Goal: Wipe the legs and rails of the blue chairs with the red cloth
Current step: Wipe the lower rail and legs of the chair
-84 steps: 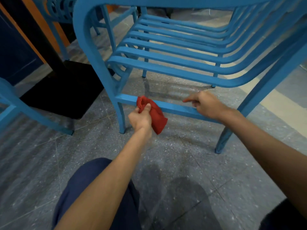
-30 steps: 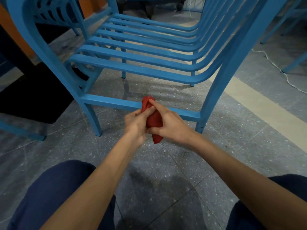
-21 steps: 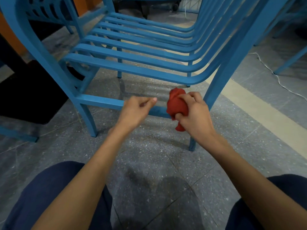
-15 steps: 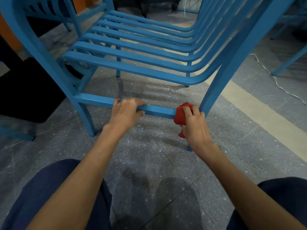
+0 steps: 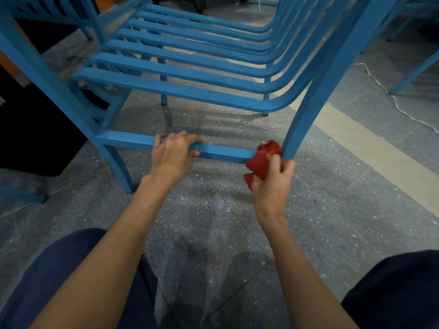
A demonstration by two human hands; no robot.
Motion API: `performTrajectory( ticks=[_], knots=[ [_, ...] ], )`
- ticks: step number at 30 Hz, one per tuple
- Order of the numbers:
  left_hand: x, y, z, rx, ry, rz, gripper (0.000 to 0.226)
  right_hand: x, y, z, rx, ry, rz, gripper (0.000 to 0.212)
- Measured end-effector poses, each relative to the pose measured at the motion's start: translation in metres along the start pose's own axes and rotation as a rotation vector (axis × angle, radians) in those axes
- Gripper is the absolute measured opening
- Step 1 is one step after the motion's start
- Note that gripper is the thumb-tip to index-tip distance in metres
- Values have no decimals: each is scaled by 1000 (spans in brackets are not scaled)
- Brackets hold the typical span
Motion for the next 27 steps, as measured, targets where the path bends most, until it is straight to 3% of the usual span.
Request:
performTrajectory(
  ticks=[3,6,10,13,15,17,22,27],
  knots=[
    [1,-1,0,8,-4,26,29,-1,-1,-10,115,-123,79,44],
    [1,-2,-1,9,-12,35,30,23,26,-22,173,-13,140,51],
    [3,-1,-3,12,-40,35,28,49,53,-38,48,90,234,50],
    [3,1,-4,16,-48,20,28,44,37,-36,177,13,236,47],
    [3,1,-5,15,-58,7,28,36,19,-29,329,-113,224,47],
    [4,1,-5,12,-60,-1,28,32,10,-24,369,-216,197,47],
    [4,0,-6,5,-57,-4,29,47,34,-33,337,-124,317,61],
    [4,0,-6,-3,-57,-9,29,45,32,-35,437,-149,340,51]
  ],
)
Point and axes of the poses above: each hand's wrist, its own z-axis towards the middle knuckle, its own x-axis out of the palm, y = z × x, the point moved 2 cm from there along z, towards the middle knuckle, and after that the axes turned 15 degrees about -y, right-handed, at the moved point
